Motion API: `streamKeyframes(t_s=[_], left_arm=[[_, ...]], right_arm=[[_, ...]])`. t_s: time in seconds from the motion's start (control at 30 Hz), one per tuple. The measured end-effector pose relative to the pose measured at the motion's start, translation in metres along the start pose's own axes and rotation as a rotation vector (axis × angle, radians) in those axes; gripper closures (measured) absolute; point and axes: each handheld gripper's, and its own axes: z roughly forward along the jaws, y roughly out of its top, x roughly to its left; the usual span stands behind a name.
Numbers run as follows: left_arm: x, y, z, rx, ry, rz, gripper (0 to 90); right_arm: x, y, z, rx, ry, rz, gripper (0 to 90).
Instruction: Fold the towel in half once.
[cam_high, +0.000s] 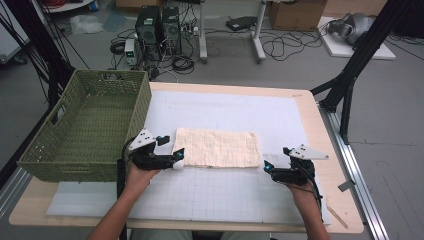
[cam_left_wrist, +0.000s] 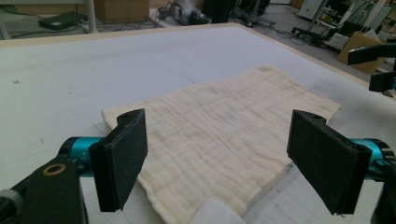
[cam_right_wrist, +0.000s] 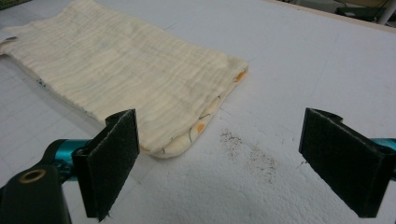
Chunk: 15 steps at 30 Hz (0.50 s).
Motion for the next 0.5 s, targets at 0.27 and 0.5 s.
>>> streamKeyframes(t_s=[0.27, 0.5], left_arm=[[0.0011, -0.0010, 0.0005, 0.006, 0.013, -0.006, 21.0], [0.0025, -0.0020, 0.0020, 0.012, 0.016, -0.013, 21.2]], right_arm=[[-0.0030, -0.0019, 0.0017, 0.006, -0.004, 0.006, 11.6], [-0.0036, -0.0024, 0.0019, 0.011, -0.003, 0.006, 11.6]])
